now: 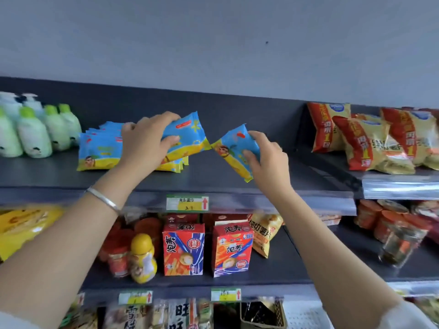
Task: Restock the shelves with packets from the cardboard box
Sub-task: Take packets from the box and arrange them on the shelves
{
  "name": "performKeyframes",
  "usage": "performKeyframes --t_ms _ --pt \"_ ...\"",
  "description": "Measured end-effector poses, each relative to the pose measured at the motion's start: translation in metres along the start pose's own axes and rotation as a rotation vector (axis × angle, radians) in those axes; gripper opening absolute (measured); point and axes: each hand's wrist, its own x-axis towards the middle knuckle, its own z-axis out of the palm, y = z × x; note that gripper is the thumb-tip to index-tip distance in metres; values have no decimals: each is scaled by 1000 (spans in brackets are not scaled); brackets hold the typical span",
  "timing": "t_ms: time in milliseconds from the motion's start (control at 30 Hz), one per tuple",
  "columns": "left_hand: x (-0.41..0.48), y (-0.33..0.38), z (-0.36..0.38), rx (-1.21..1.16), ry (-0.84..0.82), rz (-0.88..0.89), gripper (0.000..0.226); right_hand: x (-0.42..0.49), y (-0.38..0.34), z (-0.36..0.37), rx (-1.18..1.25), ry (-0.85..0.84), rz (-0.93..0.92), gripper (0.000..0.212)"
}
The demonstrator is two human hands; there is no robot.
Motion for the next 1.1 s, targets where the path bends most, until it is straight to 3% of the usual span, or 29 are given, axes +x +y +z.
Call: performKeyframes --t_ms 300,433,800,1100 --pt "6 -143 -45 132 1 -78 32 75 -91 121 -234 -457 -270 44" --pt "8 -177 -46 113 -37 -85 33 88 -116 159 -270 -577 -308 46" --pt "19 -212 -24 61 -198 -16 38 80 -114 187 -468 -449 -372 69" --pt "41 -216 -12 149 -412 20 41 75 -111 188 -465 -402 -327 69"
